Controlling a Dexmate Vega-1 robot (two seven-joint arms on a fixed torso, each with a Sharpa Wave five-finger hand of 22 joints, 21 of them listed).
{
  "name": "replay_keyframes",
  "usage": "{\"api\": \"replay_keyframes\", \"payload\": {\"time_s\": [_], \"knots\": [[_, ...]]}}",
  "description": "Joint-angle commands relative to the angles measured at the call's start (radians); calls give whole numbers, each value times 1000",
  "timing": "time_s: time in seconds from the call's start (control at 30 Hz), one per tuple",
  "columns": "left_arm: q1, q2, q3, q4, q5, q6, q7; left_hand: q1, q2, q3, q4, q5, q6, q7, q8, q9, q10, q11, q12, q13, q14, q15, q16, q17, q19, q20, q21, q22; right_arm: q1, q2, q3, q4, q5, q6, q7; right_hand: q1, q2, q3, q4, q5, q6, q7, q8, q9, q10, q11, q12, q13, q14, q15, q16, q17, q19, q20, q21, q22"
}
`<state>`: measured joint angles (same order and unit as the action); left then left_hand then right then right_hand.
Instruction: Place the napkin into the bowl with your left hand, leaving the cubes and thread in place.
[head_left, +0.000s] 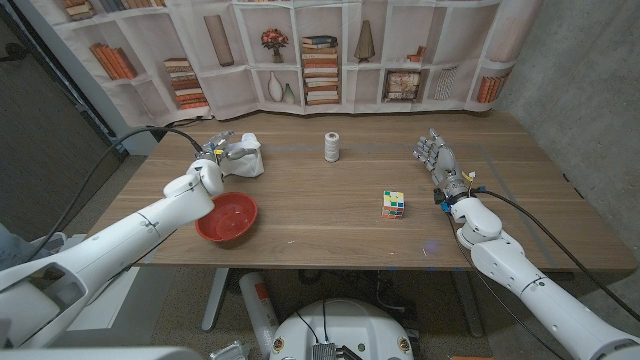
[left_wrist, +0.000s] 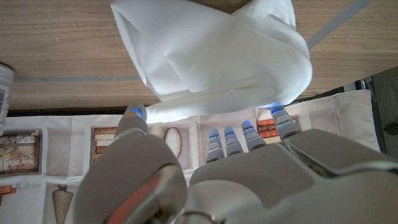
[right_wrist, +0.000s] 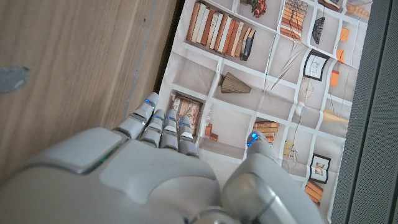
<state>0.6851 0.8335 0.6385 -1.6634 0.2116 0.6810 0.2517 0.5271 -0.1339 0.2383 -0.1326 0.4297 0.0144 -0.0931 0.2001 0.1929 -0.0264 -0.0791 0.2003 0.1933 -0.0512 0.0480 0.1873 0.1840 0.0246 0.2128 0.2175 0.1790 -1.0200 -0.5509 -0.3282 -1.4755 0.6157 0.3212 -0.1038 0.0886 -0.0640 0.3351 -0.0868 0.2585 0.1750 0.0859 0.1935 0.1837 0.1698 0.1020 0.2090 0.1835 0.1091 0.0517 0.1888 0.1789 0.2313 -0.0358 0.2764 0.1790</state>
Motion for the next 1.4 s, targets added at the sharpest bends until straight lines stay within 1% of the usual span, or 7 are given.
{"api": "replay_keyframes", "payload": {"time_s": [0.03,0.23,0.57,0.8,1.23,1.37,1.4], "knots": [[-37,-27,37,66,-3,-13,-23,12,-2,-3,2,0,1,-13,5,5,-6,0,3,4,-2,12,4,3,7,4,-2,4,15,3,-5,17,1,-5,7,7,10,-3,-2,-1,10,3,2,4,11,0,2,2,12,0,1,6,8,4,-7,3],[-53,-40,53,90,0,-4,-32,16,-1,-4,1,0,0,-13,5,5,-8,4,4,4,-1,15,4,3,7,4,-4,4,29,8,-10,28,1,-10,13,8,10,-3,-2,-1,9,1,2,4,11,-1,2,2,11,1,0,6,8,4,-9,3],[-78,-50,77,107,7,6,-53,23,1,-4,0,-1,0,-14,5,5,-9,1,4,4,2,18,6,3,8,4,-5,4,35,7,-8,35,5,-9,19,8,11,-4,-3,-1,9,0,2,4,10,-2,2,2,12,2,0,6,8,6,-12,3],[-101,-68,99,128,11,20,-72,28,4,-4,-1,-1,1,-16,5,6,-10,3,4,4,8,21,8,2,13,3,-4,4,27,6,-2,37,14,-6,20,8,12,-5,-3,-1,8,-1,1,4,11,-4,2,2,14,3,1,6,8,7,-15,3],[-110,-86,113,149,2,18,-76,44,11,-1,-4,-1,3,-17,7,6,-9,0,6,4,16,21,10,2,28,3,0,5,6,-7,8,20,17,-4,14,9,13,-6,-4,-1,9,-2,1,4,11,-4,2,2,15,3,1,6,9,8,-18,3],[-109,-90,111,152,-7,20,-78,58,18,2,-7,-2,6,-19,8,6,-4,-1,8,5,31,20,15,1,45,2,5,6,5,-10,8,17,15,-6,14,9,13,-6,-4,-2,9,-2,1,4,11,-4,2,2,15,3,1,6,9,9,-19,3],[-108,-88,111,153,-10,14,-80,64,21,3,-8,-3,7,-18,9,6,2,-6,11,5,35,21,16,1,53,1,7,7,5,-10,8,17,14,-5,15,9,13,-6,-4,-2,9,-2,1,4,11,-4,2,2,15,3,1,6,9,9,-19,3]]}}
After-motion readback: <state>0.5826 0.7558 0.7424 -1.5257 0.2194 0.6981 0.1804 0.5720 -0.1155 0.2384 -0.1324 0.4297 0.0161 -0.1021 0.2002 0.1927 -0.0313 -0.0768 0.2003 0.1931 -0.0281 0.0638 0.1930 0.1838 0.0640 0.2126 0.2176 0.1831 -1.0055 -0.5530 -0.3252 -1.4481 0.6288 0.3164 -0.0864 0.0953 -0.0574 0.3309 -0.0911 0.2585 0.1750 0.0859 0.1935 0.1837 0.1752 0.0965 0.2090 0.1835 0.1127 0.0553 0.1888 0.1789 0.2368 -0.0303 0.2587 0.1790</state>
